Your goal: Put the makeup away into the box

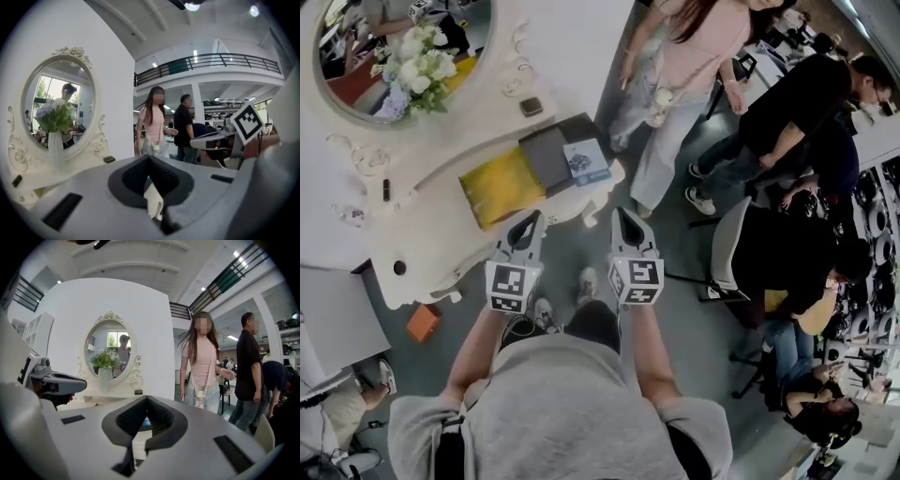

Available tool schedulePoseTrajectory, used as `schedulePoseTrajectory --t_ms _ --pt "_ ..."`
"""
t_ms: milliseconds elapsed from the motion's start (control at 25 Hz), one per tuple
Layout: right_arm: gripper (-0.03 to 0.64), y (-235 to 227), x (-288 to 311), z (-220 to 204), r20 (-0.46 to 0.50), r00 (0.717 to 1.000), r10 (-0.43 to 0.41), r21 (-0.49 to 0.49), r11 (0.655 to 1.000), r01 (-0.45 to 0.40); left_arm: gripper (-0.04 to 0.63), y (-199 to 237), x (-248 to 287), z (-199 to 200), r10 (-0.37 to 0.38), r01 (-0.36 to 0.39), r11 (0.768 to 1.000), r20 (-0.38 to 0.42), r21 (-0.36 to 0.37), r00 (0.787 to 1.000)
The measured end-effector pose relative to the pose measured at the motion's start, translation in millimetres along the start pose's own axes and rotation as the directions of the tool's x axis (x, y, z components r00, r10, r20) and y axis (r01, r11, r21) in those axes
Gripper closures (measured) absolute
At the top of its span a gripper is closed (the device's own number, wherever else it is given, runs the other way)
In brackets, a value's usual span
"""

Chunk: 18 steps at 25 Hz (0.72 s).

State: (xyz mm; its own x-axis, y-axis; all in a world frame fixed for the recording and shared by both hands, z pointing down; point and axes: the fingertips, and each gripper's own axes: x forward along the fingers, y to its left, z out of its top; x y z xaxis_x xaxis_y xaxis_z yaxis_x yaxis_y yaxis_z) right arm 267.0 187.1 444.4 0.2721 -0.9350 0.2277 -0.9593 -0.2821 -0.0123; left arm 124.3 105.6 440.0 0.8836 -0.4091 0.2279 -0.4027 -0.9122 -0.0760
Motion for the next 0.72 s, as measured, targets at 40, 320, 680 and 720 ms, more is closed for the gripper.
schedulePoseTrajectory --t_ms 40,320,680,720 --pt "0.603 -2 8 -2 -0.008 1.0 0.005 0.001 1.0 -0.005 0.594 3 6 -2 0.002 -0.002 1.0 -0.006 -0.007 1.0" --pt "0.603 -31 68 -25 -0.089 0.996 0.023 0.043 0.999 -0.019 0.595 26 58 -18 0.029 -0.033 0.998 -0.069 -0.047 0.997" --pt "0.601 -65 131 -85 -0.206 0.976 0.074 0.169 0.985 -0.039 0.594 32 120 -57 0.04 -0.057 0.995 -0.183 -0.086 0.982" --pt "0.6 -67 136 -90 -0.21 0.974 0.083 0.2 0.979 -0.04 0.595 34 125 -60 0.042 -0.06 0.994 -0.193 -0.089 0.98"
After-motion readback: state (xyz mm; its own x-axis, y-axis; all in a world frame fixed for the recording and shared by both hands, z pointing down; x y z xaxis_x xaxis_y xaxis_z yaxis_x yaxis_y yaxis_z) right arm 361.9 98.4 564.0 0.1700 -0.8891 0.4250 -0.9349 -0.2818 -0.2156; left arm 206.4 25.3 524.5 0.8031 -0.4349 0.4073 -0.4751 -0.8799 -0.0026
